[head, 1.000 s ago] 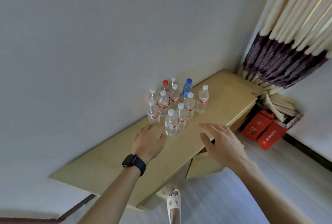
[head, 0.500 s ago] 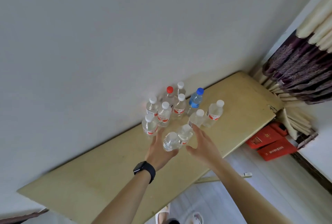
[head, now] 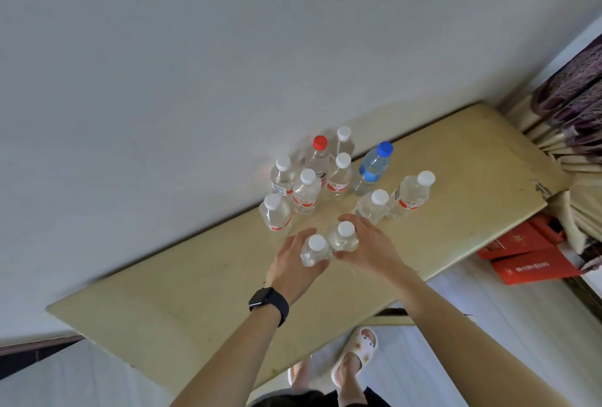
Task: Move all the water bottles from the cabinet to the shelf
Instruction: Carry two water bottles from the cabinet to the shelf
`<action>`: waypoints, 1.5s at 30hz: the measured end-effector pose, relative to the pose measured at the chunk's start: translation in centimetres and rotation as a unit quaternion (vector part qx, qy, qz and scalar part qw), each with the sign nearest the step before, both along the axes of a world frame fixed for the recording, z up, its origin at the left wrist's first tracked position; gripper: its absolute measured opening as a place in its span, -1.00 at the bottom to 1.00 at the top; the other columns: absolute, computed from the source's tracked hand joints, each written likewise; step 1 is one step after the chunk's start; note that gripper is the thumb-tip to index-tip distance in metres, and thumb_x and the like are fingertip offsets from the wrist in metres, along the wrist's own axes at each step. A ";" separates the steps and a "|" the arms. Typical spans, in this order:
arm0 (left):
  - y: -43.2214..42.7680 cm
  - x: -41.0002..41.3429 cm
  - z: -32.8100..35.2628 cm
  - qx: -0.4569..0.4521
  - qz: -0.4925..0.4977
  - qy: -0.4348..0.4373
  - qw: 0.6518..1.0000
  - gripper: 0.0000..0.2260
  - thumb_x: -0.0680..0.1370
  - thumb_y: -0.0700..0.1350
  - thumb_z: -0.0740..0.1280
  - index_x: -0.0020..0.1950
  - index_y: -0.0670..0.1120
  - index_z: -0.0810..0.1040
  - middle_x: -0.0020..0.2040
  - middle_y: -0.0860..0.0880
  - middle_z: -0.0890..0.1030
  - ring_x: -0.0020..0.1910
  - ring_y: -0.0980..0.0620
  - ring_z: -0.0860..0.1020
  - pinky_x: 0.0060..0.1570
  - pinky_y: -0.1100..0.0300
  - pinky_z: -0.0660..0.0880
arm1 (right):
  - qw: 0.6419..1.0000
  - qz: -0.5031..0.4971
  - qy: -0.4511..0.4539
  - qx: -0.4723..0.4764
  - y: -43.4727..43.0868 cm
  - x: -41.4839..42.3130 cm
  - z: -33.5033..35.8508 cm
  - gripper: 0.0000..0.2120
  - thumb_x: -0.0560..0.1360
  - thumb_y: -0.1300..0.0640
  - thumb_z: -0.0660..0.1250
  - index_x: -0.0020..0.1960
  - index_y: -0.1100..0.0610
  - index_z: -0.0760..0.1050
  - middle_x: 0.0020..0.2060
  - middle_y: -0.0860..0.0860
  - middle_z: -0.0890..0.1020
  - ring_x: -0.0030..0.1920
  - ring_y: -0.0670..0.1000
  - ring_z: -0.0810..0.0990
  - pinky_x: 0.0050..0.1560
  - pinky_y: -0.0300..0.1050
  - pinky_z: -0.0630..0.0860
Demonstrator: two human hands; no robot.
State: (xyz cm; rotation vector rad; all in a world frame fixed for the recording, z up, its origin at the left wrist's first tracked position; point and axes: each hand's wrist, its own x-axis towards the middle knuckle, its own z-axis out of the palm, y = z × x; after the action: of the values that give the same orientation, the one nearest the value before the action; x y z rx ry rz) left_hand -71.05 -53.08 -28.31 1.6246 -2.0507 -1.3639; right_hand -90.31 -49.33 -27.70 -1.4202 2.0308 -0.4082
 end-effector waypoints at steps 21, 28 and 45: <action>0.3 -1.7 3.9 -0.013 -0.151 0.048 0.987 -0.46 0.24 0.36 0.51 0.15 0.42 0.39 -0.06 0.42 0.56 -0.06 0.35 0.54 -0.20 0.47 0.47 | 0.954 -0.268 -0.114 -0.072 12.1 -0.5 3.2 -0.39 0.17 -0.29 0.56 0.10 -0.29 0.32 -0.07 -0.26 0.58 -0.06 -0.23 0.54 -0.17 -0.27 0.46; 5.0 -9.8 9.5 -0.015 -0.381 0.085 0.921 -0.74 0.34 0.18 0.46 -0.02 0.20 0.56 -0.07 0.28 0.63 -0.08 0.28 0.59 -0.08 0.16 0.55 | 0.898 -0.389 -0.078 -0.189 23.8 -1.9 9.5 -0.55 0.24 -0.16 0.56 0.03 -0.36 0.45 -0.08 -0.34 0.63 -0.06 -0.27 0.61 -0.18 -0.34 0.48; 42.5 -26.8 17.2 -0.032 -0.701 0.148 0.697 -0.48 0.29 0.35 0.49 0.19 0.30 0.44 -0.05 0.24 0.65 -0.06 0.28 0.61 0.01 0.18 0.59 | 0.700 -0.661 0.112 -0.244 63.5 0.1 18.3 -0.59 0.25 -0.38 0.46 -0.05 -0.16 0.52 -0.17 -0.23 0.63 -0.12 -0.20 0.62 -0.19 -0.21 0.60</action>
State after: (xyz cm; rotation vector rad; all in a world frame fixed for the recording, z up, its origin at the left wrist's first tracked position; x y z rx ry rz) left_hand -97.87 -10.53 -11.09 -0.5982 -2.9880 -1.5399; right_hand -90.22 14.18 -9.43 0.1313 2.9980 -1.4835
